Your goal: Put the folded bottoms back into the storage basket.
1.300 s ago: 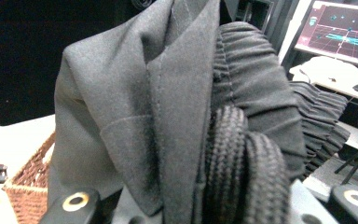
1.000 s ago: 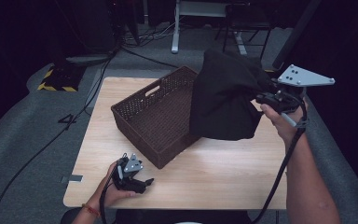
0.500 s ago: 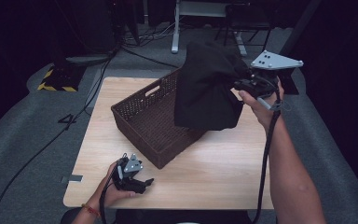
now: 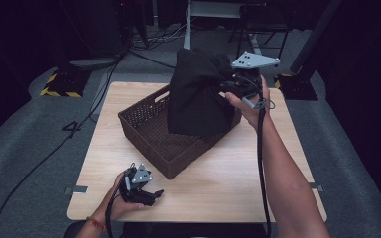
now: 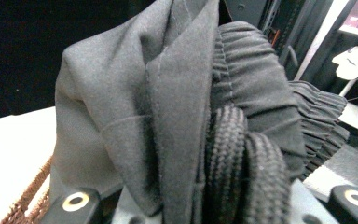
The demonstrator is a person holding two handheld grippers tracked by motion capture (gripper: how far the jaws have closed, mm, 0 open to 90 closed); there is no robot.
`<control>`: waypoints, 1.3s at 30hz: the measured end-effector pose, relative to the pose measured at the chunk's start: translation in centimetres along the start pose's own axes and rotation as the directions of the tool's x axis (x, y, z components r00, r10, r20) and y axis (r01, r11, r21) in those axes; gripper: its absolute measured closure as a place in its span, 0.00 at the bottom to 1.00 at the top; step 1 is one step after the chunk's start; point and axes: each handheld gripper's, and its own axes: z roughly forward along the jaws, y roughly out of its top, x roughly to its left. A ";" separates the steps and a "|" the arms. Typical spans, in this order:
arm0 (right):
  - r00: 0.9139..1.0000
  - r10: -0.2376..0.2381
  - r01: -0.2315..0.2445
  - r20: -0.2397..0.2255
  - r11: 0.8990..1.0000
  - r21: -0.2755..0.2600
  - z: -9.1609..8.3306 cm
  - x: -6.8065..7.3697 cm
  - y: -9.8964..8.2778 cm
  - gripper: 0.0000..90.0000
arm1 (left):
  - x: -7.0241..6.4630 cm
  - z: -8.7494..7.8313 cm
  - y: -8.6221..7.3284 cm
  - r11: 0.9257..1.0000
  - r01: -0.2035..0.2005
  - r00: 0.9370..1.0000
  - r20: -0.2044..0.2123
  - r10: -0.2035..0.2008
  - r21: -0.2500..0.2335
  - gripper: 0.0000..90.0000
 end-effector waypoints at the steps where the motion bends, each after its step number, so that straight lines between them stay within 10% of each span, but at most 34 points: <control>1: 1.000 0.003 -0.003 -0.003 1.000 0.002 0.3 0.1 0.0 0.84 | 0.0 0.0 0.0 1.000 0.000 1.000 0.000 0.000 0.000 0.19; 23: 0.998 0.067 -0.065 -0.007 0.987 0.144 8.2 0.5 -5.6 0.83 | 0.0 0.0 -0.1 1.000 -0.007 1.000 0.006 0.007 -0.002 0.19; 39: 0.989 0.142 -0.148 0.043 0.956 0.253 9.8 -1.3 -11.3 0.80 | 0.0 0.0 -0.1 1.000 -0.007 1.000 0.007 0.007 -0.002 0.19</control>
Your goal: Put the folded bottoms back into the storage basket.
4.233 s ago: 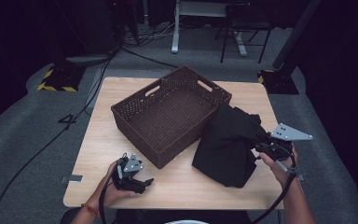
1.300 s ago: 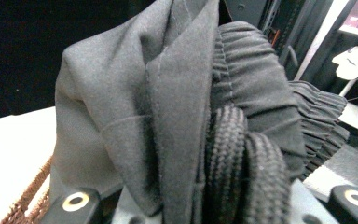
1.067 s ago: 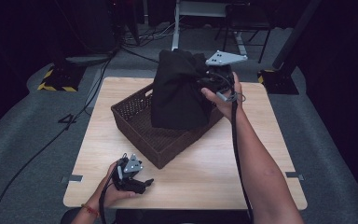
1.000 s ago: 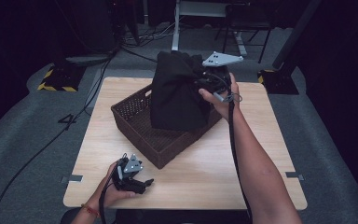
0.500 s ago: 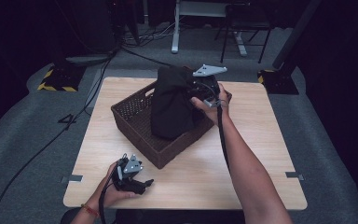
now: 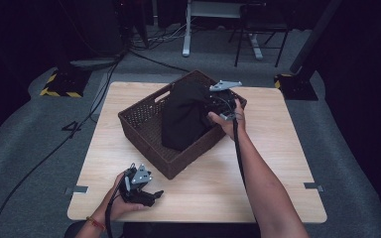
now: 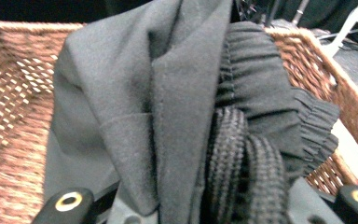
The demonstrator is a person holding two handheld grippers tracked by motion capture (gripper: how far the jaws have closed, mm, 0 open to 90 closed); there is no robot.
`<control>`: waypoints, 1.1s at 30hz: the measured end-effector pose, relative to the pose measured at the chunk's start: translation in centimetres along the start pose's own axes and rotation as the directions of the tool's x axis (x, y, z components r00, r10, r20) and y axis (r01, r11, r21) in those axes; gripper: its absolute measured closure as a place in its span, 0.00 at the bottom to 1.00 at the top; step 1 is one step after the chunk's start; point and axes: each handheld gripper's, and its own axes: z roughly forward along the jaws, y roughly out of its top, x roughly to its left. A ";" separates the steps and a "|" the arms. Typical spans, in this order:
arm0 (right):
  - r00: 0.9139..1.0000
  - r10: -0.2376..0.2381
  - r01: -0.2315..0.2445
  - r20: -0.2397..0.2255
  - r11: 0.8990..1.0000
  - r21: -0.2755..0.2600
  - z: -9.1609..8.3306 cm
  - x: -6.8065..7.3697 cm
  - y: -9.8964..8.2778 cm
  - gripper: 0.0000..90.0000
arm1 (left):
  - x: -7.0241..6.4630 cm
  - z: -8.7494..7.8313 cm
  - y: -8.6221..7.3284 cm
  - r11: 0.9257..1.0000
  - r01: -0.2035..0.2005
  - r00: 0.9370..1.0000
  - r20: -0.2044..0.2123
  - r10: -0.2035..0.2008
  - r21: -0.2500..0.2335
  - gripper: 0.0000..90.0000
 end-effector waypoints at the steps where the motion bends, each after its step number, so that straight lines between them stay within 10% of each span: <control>1: 1.000 0.000 0.000 0.000 1.000 0.000 0.0 0.0 0.0 0.80 | 0.0 0.0 0.0 1.000 0.000 1.000 0.000 0.000 0.000 0.19; 18: 0.994 0.103 -0.106 0.039 0.991 0.080 0.1 -3.1 -2.6 0.43 | 0.0 0.0 0.0 1.000 -0.001 1.000 0.002 0.001 0.000 0.19; 33: 0.998 0.058 -0.060 0.038 0.996 0.070 -0.9 -2.9 -2.2 0.31 | 0.0 0.0 0.0 1.000 0.000 1.000 0.002 0.000 0.000 0.19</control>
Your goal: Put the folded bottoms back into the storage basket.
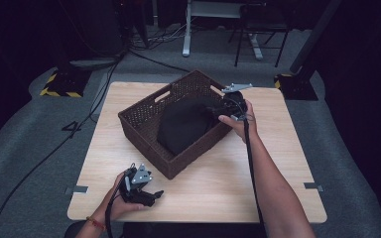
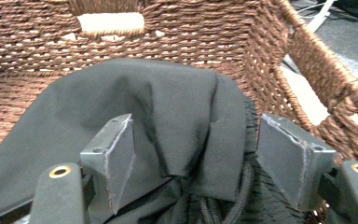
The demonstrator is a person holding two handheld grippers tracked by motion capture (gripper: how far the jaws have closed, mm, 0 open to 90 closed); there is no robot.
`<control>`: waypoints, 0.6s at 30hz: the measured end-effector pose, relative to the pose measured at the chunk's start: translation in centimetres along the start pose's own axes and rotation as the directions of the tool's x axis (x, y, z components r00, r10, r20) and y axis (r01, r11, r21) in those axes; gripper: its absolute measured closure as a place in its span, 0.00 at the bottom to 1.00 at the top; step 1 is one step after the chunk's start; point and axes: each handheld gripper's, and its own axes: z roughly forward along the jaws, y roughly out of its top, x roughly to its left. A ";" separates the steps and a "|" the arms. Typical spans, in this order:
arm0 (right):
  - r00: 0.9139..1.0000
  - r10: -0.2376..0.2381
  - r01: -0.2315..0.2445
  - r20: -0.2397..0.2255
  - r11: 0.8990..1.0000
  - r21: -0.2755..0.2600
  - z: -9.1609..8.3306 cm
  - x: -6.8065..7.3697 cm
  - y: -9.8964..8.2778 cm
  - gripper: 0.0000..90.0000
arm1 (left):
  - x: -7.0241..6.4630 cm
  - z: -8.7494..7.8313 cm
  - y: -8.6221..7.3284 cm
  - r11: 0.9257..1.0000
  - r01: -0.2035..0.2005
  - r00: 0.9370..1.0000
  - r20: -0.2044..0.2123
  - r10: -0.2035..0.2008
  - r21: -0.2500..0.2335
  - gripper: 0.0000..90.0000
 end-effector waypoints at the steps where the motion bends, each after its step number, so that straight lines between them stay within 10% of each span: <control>1: 1.000 -0.014 0.014 -0.009 1.000 0.007 0.1 0.2 0.0 0.30 | 0.0 0.0 0.0 1.000 0.000 1.000 0.000 0.000 0.000 0.19; 18: 0.996 -0.086 0.086 -0.015 0.996 0.018 -1.3 1.3 0.4 0.30 | 0.0 0.0 0.0 1.000 0.000 1.000 0.000 0.000 0.000 0.19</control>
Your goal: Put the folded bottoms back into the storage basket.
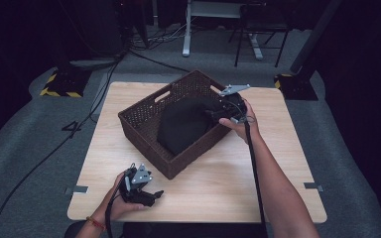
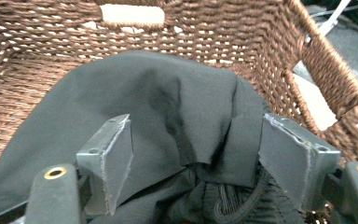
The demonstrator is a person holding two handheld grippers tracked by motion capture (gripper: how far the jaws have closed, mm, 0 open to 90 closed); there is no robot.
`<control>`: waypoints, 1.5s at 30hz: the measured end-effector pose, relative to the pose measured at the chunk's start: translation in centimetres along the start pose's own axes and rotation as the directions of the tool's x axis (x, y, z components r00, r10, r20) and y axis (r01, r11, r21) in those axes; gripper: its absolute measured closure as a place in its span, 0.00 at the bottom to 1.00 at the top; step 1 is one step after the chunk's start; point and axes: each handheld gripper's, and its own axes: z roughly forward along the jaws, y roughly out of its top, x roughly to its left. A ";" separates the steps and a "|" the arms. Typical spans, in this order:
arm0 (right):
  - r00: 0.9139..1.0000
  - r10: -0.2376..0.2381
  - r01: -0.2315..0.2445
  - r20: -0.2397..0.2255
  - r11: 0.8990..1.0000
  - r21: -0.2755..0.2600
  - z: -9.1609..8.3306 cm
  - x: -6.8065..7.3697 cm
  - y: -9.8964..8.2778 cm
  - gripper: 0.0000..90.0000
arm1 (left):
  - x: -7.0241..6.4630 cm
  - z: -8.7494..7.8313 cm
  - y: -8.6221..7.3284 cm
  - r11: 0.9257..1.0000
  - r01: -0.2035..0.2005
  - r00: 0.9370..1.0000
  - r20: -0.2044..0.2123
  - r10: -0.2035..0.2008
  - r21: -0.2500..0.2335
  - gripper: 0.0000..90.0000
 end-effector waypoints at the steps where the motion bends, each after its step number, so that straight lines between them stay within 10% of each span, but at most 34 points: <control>1: 1.000 -0.006 0.006 0.001 1.000 -0.011 -0.4 0.1 0.0 0.31 | 0.0 0.0 0.0 1.000 0.000 1.000 0.000 0.000 0.000 0.19; 45: 0.980 -0.184 0.187 0.075 0.981 -0.043 -9.6 2.4 -3.9 0.31 | 0.0 0.0 0.0 1.000 0.000 1.000 -0.002 0.000 -0.001 0.19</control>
